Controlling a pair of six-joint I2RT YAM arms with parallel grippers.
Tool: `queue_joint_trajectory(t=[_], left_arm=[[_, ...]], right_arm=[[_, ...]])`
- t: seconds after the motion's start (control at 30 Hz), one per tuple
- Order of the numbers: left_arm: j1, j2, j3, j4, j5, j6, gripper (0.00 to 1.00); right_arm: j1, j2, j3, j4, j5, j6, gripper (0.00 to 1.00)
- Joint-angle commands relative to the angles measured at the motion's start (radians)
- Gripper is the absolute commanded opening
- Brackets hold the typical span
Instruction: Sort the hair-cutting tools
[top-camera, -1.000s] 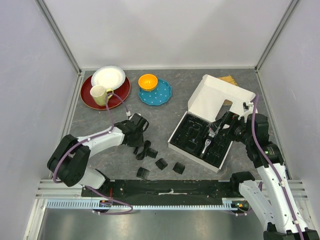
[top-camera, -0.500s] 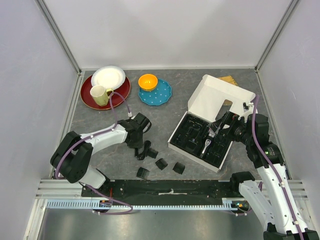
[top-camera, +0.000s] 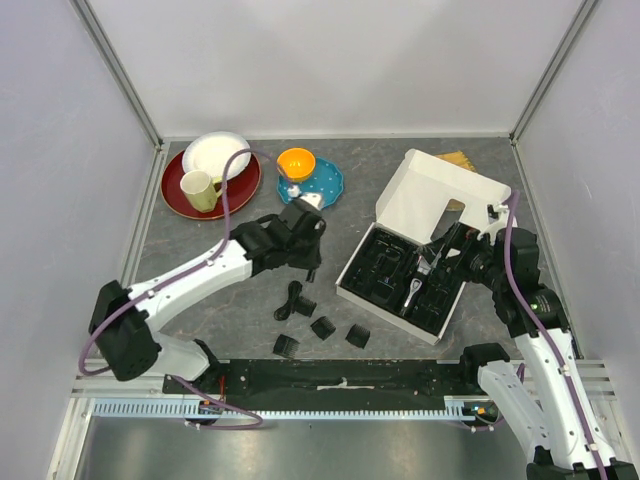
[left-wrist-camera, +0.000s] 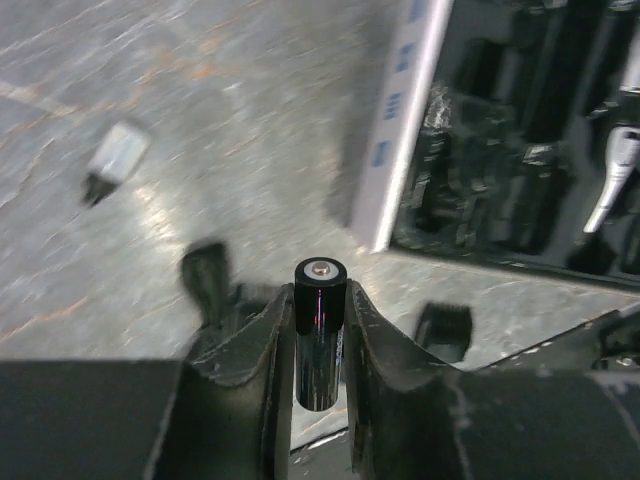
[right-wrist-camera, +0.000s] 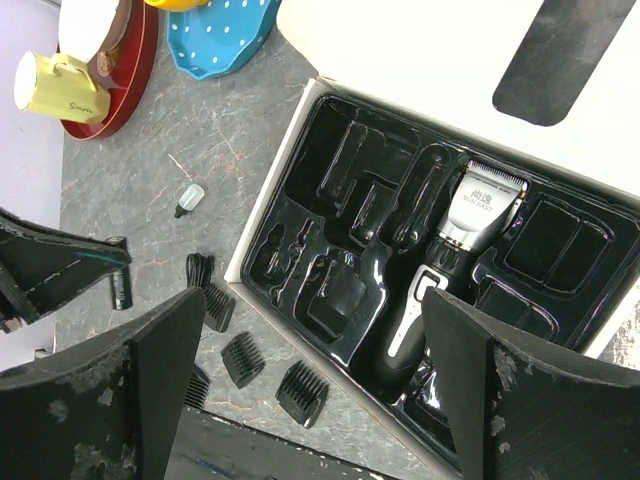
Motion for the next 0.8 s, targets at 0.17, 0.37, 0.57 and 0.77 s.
queue_joint_trajectory(t=[0.17, 0.37, 0.57, 0.77], left_arm=[[-0.151, 0.311, 0.209, 0.389, 0.106, 0.104, 0.02], [-0.180, 0.483, 0.338, 0.594, 0.143, 0.153, 0.02], [-0.195, 0.598, 0.369, 0.776, 0.180, 0.182, 0.02], [-0.206, 0.687, 0.424, 0.823, 0.192, 0.239, 0.02]], right_arm=[[0.002, -0.031, 0.179, -0.020, 0.040, -0.001, 0.97], [0.002, -0.019, 0.303, -0.104, 0.111, -0.036, 0.97], [0.002, -0.046, 0.362, -0.184, 0.224, -0.056, 0.97], [0.002, -0.056, 0.389, -0.227, 0.255, -0.067, 0.98]])
